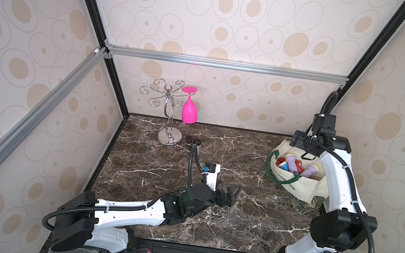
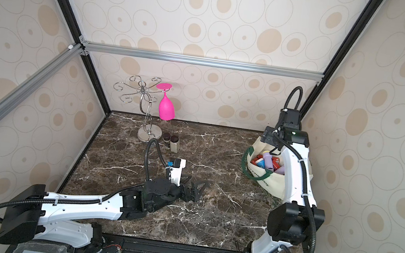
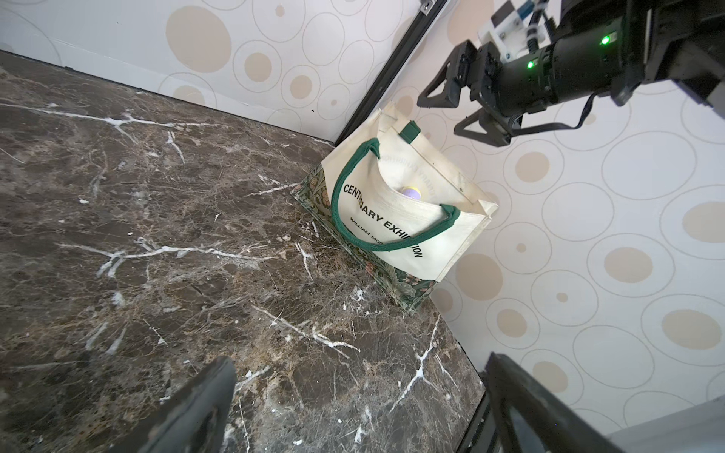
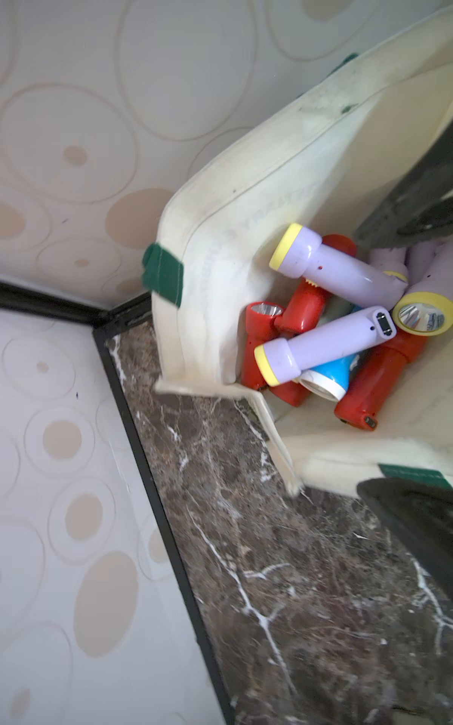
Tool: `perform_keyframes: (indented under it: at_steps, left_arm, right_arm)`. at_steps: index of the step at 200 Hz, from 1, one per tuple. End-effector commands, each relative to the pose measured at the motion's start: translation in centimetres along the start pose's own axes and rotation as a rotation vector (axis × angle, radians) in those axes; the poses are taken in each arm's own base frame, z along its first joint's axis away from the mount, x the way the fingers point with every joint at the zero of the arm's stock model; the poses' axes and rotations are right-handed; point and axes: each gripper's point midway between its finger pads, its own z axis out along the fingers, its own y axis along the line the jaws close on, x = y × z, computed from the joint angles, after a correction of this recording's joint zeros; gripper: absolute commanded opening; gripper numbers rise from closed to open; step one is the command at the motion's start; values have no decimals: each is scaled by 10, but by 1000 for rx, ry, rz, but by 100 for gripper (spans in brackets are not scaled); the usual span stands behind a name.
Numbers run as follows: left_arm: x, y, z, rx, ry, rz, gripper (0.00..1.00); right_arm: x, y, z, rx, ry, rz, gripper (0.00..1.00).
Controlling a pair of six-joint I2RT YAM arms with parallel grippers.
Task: Put the flashlights into the tote bags
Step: Place the flashlight in the canvas bag, then move the canvas bag to the center of the board.
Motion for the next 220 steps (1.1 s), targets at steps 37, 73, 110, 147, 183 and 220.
perform_keyframes:
  at_steps: [37, 73, 110, 147, 183, 220]
  left_arm:
    - [-15, 27, -30, -137, -17, 70, 100]
    - [-21, 34, -44, -155, -26, 79, 100]
    - [-24, 36, -49, -142, -50, 57, 100]
    - [-24, 36, -47, -138, -60, 55, 100]
    - [-26, 35, -46, -142, -62, 59, 100]
    - [-26, 43, -54, -146, -90, 8, 100]
  right_arm:
    - [-9, 56, -61, -172, -146, -43, 99]
    - [34, 64, -61, -189, 57, -94, 99]
    - [83, 53, -63, -189, 210, -172, 99]
    - [125, 46, -43, -158, 355, -261, 99]
    - [126, 43, -19, -97, 373, -316, 95]
    - [124, 51, 6, -78, 403, -364, 72]
